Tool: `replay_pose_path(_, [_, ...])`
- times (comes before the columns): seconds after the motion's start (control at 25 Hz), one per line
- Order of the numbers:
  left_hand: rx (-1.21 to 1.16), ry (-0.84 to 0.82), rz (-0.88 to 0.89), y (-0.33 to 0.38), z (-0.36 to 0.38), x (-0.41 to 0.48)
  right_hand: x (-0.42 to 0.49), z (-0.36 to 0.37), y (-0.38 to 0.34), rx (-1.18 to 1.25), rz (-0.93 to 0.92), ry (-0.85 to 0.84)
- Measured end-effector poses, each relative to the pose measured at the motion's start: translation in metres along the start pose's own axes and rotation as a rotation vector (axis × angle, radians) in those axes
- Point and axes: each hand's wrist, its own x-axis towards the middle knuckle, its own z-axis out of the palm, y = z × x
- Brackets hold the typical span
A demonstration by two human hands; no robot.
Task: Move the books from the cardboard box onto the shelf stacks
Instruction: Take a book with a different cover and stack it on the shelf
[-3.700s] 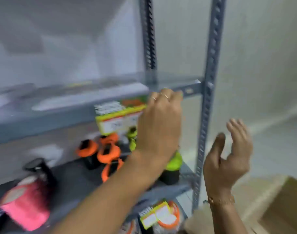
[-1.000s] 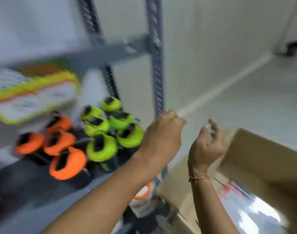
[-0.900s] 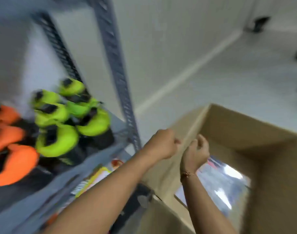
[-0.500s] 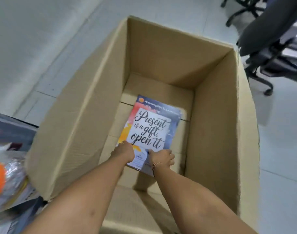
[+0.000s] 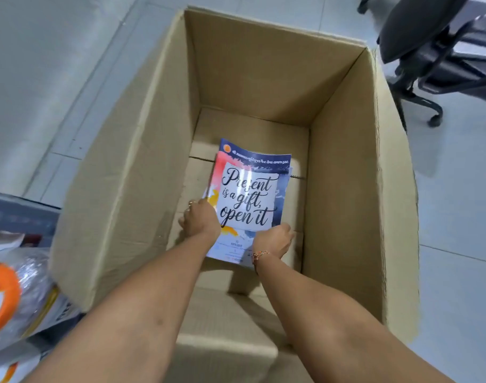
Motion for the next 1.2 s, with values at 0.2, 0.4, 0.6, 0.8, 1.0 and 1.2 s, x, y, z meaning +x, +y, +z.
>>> replay_pose_path(0.2, [-0.11, 0.209, 0.241, -0.005, -0.071, -0.073, -0.045, -0.051, -0.03, 0.217, -0.108, 0.07])
replay_pose_path(0.4, [-0.351, 0.762, 0.469, -0.069, -0.182, -0.182, -0.155, -0.134, -0.092, 0.688, -0.586, 0.135])
replay_pose_path(0.6, [-0.345, 1.536, 0.367, -0.189, -0.299, -0.327, -0.34, -0.197, -0.142, 1.048, -1.126, -0.055])
replay_pose_path(0.8, [-0.234, 1.657, -0.041, -0.275, -0.398, -0.466, -0.511, -0.263, -0.196, 1.05, -1.596, -0.291])
replay_pose_path(1.0, [-0.244, 1.487, -0.449, -0.348, -0.494, -0.488, -0.638, -0.281, -0.268, 0.593, -1.846, -0.477])
replay_pose_path(1.2, [-0.247, 1.036, -0.647, -0.385, -0.517, -0.456, -0.661, -0.242, -0.285, 0.052, -1.947, -0.374])
